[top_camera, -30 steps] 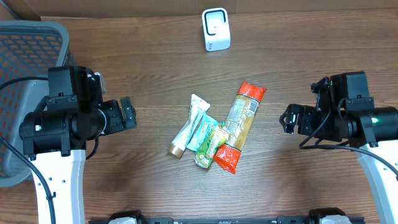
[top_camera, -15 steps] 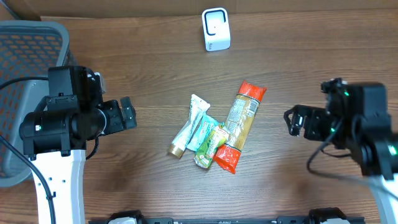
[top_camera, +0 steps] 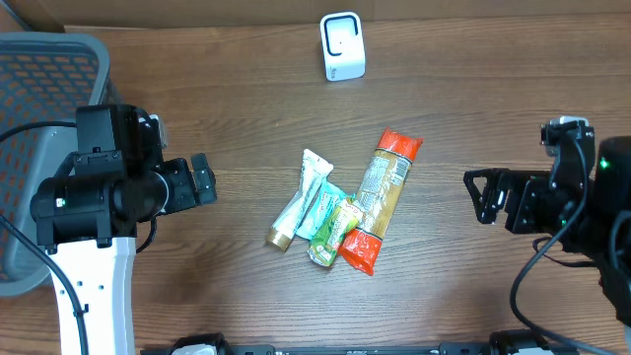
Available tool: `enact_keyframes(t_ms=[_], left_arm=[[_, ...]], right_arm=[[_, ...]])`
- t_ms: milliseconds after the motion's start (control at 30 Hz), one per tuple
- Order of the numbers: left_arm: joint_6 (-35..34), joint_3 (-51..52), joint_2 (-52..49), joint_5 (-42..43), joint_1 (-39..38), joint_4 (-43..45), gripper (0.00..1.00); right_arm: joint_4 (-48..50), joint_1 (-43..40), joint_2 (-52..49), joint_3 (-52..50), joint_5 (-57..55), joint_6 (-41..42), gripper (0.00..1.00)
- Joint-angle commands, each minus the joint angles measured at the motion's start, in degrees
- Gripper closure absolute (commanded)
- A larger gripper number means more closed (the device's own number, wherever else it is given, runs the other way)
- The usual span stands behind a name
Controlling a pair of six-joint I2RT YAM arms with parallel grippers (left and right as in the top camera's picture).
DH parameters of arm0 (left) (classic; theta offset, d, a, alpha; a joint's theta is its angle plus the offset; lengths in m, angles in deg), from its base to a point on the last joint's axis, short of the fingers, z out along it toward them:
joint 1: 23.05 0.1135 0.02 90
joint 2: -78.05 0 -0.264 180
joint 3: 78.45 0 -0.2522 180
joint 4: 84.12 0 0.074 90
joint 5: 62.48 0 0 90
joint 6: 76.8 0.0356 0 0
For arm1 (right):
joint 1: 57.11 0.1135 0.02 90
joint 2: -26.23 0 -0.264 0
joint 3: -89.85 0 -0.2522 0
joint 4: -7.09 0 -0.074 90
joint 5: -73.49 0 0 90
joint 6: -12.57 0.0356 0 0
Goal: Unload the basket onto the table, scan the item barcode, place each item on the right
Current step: 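Move the right gripper over the spaghetti pack and align above it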
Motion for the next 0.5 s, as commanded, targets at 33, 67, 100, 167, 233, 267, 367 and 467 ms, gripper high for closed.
enact_keyframes(t_ms=[33,67,100,167,233,267,367,467], left_arm=[[-0.98,-0.55,-0.04,0.22,0.22,0.2,0.01],[-0.98,-0.55,-0.04,0.24,0.2,0.2,0.0],[-0.98,-0.55,-0.04,0.24,0.2,0.2,0.0],[-0.98,-0.55,-0.04,0.22,0.22,0.2,0.0],[-0.98,-0.55,-0.04,0.22,0.22,0.2,0.01],[-0.98,-0.55,-0.04,0.22,0.22,0.2,0.0],[-0.98,-0.55,-0.04,0.24,0.22,0.2,0.0],[-0.98,-0.55,-0.04,0.24,0.22,0.17,0.0]], right_arm=[[0.61,0.59,2.84,0.59,-0.33,0.57,0.01],[0.83,0.83,3.34,-0.2,-2.29,1.55,0.01],[1.22,1.16,3.78,-1.11,-4.37,2.75,0.0],[2.03,2.19,4.79,-3.32,-8.33,5.7,0.0],[3.45,3.58,5.73,-5.77,-11.43,7.87,0.0],[4.26,4.37,6.14,-6.91,-12.7,8.63,0.0],[7.21,8.55,6.71,-10.93,-17.27,10.47,0.0],[9.92,15.52,6.4,-14.84,-24.63,14.8,0.0]])
